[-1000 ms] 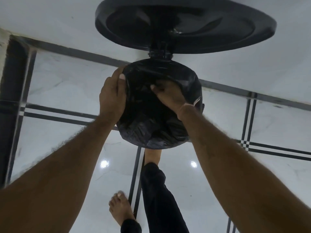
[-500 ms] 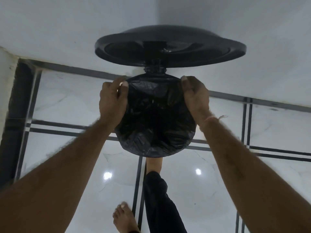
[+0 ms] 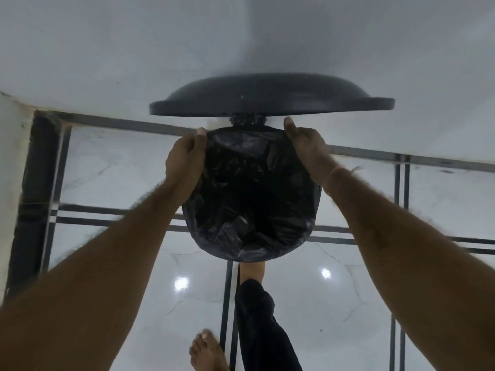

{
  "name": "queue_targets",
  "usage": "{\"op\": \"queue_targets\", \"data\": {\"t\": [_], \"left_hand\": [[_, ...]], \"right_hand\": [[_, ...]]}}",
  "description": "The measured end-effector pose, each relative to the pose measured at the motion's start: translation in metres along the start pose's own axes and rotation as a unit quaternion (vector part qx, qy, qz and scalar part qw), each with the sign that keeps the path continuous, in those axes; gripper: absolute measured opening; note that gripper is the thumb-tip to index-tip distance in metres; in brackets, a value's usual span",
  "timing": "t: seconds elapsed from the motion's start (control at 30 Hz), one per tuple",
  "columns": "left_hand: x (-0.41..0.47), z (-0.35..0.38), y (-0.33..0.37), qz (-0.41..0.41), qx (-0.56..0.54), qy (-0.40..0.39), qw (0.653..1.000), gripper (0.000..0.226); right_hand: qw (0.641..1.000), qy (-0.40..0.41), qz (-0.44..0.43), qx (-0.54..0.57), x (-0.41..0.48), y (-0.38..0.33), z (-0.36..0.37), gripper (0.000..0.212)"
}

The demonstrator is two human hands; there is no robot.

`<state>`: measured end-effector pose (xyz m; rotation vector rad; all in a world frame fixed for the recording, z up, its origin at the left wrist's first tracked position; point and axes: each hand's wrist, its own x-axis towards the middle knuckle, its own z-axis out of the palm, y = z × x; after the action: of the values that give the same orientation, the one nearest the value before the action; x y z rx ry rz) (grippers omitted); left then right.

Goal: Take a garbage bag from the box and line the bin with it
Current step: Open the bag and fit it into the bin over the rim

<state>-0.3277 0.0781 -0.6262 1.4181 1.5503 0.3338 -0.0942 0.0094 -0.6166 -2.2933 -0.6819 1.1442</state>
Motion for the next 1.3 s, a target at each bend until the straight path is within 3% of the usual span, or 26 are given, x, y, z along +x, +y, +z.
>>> {"op": "queue_targets", "data": {"t": [0.07, 0.13, 0.23, 0.3, 0.43, 0.5, 0.6, 0.67, 0.73, 0.8, 0.9, 1.0, 1.07, 1.17, 1.23, 1.3], "left_hand": [[-0.006, -0.002, 0.000, 0.014, -0.001, 0.000, 1.000, 0.053], [-0.010, -0.002, 0.002, -0.001, -0.042, 0.013, 0.999, 0.059], [-0.023, -0.003, -0.010, -0.051, -0.084, 0.082, 0.992, 0.052], [-0.037, -0.005, -0.026, -0.053, -0.038, 0.131, 0.989, 0.047], [-0.055, 0.003, -0.036, -0.018, -0.027, 0.123, 0.992, 0.034], [-0.055, 0.007, -0.031, -0.044, -0.070, 0.117, 0.990, 0.036], [-0.058, 0.008, -0.031, -0.107, -0.191, 0.120, 0.968, 0.040], [-0.071, 0.008, -0.031, -0.155, -0.216, 0.141, 0.954, 0.042], [-0.087, 0.011, -0.031, -0.215, -0.185, 0.186, 0.941, 0.050], [-0.104, 0.016, -0.035, -0.272, -0.207, 0.205, 0.917, 0.053], [-0.125, 0.024, -0.043, -0.278, -0.337, 0.143, 0.888, 0.044], [-0.128, 0.024, -0.048, -0.251, -0.375, 0.139, 0.881, 0.033], [-0.129, 0.020, -0.049, -0.271, -0.428, 0.122, 0.854, 0.034], [-0.147, 0.017, -0.046, -0.356, -0.477, 0.087, 0.798, 0.054], [-0.163, 0.024, -0.041, -0.372, -0.508, 0.042, 0.776, 0.061], [-0.174, 0.032, -0.038, -0.376, -0.529, 0.030, 0.760, 0.058]], "right_hand": [[0.997, 0.034, -0.045, -0.047, 0.001, 0.011, 0.001, 0.071], [0.996, 0.068, -0.038, -0.047, 0.001, 0.015, 0.001, 0.065], [0.988, 0.147, -0.043, 0.004, -0.024, 0.033, 0.001, 0.055], [0.979, 0.197, -0.044, 0.002, -0.051, 0.055, 0.007, 0.054], [0.987, 0.158, -0.023, -0.012, -0.072, 0.078, 0.020, 0.044], [0.990, 0.141, -0.016, 0.009, -0.070, 0.076, 0.019, 0.043], [0.981, 0.121, 0.026, 0.147, -0.074, 0.079, 0.016, 0.042], [0.968, 0.173, 0.063, 0.169, -0.084, 0.083, 0.018, 0.036], [0.952, 0.241, 0.100, 0.161, -0.104, 0.085, 0.024, 0.038], [0.930, 0.225, 0.151, 0.249, -0.122, 0.085, 0.036, 0.043], [0.892, 0.142, 0.219, 0.370, -0.136, 0.085, 0.046, 0.052], [0.865, 0.082, 0.217, 0.445, -0.140, 0.092, 0.038, 0.051], [0.840, 0.048, 0.224, 0.491, -0.144, 0.094, 0.034, 0.056], [0.805, 0.068, 0.256, 0.531, -0.158, 0.090, 0.040, 0.065], [0.775, 0.088, 0.284, 0.558, -0.171, 0.084, 0.047, 0.066], [0.719, 0.089, 0.322, 0.609, -0.187, 0.075, 0.056, 0.058]]}}
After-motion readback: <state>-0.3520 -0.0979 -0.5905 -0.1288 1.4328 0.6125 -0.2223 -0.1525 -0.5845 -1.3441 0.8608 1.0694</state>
